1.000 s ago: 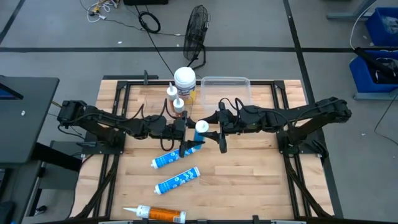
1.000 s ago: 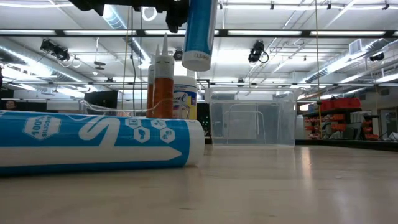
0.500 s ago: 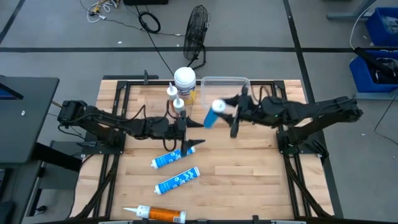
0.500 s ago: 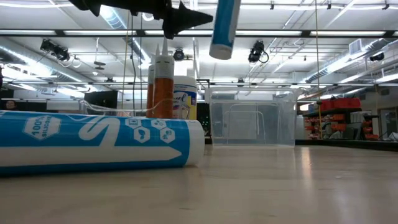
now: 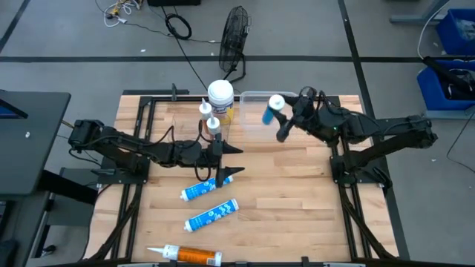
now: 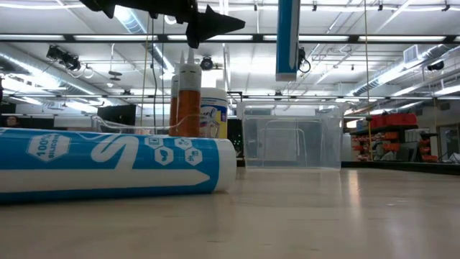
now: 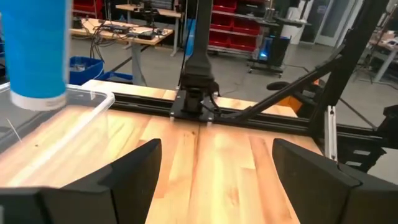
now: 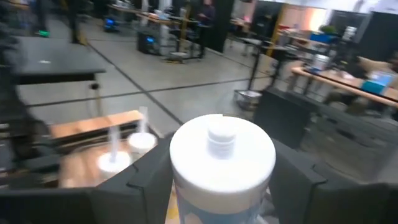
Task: Pick & place silicon tubes, Sealant and Lysol wipes
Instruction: Put the bottom blue sealant into the right transparent bin
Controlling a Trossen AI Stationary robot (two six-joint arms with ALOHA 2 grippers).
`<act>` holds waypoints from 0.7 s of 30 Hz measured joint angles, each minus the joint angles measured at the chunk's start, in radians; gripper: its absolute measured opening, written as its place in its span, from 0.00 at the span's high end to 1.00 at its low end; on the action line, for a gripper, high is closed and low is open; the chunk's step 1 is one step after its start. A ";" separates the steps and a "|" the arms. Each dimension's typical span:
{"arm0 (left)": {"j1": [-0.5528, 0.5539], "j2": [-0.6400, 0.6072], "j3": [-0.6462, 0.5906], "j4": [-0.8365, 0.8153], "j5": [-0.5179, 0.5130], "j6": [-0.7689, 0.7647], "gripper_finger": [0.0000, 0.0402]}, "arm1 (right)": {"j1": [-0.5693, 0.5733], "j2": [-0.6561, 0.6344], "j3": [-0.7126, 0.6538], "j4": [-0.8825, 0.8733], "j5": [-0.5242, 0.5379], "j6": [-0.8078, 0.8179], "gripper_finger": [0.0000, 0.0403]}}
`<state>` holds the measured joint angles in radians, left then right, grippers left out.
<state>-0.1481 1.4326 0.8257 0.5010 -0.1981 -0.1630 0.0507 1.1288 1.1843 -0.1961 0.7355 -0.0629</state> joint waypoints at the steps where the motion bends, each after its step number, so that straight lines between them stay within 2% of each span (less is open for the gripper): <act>1: -0.003 0.000 0.000 0.001 0.000 -0.002 0.22 | -0.022 0.001 0.000 -0.003 0.000 0.000 0.48; 4: -0.009 0.000 0.000 0.001 0.001 -0.009 0.22 | -0.087 0.001 0.000 -0.007 -0.022 0.007 0.48; 8: -0.008 0.000 0.000 0.001 0.000 -0.008 0.22 | -0.184 0.012 -0.006 -0.015 -0.121 0.051 0.48; 12: -0.007 0.000 0.000 0.004 0.000 -0.001 0.22 | -0.270 0.034 -0.028 -0.022 -0.176 0.079 0.48; 21: -0.007 0.000 0.000 0.012 0.000 0.002 0.22 | -0.404 0.121 -0.054 -0.011 -0.324 0.126 0.48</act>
<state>-0.1555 1.4326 0.8257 0.5133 -0.1982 -0.1608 -0.3531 1.2498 1.1301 -0.2069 0.4117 0.0634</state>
